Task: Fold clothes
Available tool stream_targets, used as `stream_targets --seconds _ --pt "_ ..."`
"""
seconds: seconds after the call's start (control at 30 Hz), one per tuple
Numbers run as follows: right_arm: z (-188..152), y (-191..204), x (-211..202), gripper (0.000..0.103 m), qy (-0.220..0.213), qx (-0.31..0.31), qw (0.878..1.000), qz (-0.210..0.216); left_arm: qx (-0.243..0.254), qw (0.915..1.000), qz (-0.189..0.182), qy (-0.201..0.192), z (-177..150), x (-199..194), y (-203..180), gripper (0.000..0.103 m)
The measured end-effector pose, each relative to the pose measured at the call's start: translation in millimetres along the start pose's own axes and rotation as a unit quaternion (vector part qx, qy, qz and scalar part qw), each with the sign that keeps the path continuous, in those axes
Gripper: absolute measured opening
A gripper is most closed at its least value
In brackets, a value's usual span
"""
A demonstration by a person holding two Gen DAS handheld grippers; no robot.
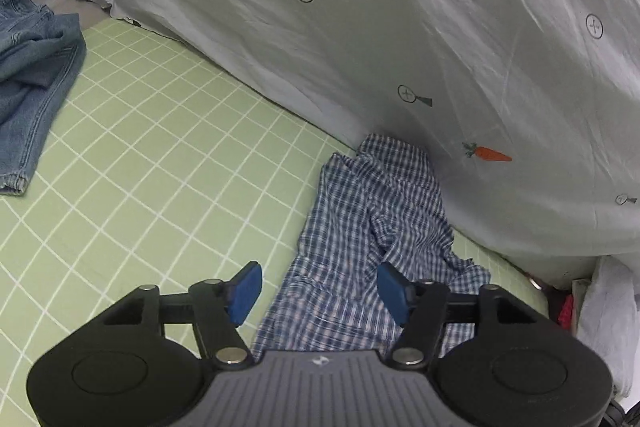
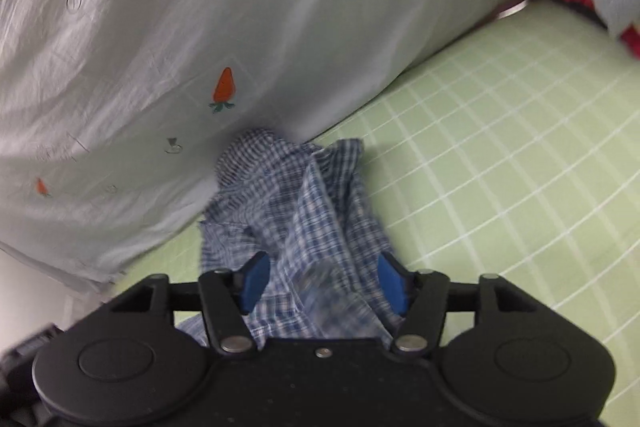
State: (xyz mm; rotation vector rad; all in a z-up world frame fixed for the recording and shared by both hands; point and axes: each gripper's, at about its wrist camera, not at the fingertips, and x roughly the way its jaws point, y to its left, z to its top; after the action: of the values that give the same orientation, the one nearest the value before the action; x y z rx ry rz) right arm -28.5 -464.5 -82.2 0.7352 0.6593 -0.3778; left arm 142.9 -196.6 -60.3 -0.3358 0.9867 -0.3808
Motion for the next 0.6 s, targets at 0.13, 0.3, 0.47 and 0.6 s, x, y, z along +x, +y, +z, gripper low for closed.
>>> stream_targets --seconds 0.13,0.3,0.47,0.6 --pt "-27 -1 5 0.077 0.037 -0.044 0.998 -0.026 0.014 0.9977 0.026 0.061 -28 14 12 0.067" --pt "-59 -12 20 0.076 0.099 -0.055 0.99 -0.079 0.001 0.9895 0.055 0.134 -62 25 25 0.067" --pt "-72 -23 11 0.079 0.124 -0.043 0.988 -0.085 0.009 0.9836 0.064 0.169 -79 21 31 0.072" --pt "-87 -23 5 0.083 0.147 -0.051 0.984 -0.089 0.003 0.9798 0.064 0.189 -91 14 38 0.072"
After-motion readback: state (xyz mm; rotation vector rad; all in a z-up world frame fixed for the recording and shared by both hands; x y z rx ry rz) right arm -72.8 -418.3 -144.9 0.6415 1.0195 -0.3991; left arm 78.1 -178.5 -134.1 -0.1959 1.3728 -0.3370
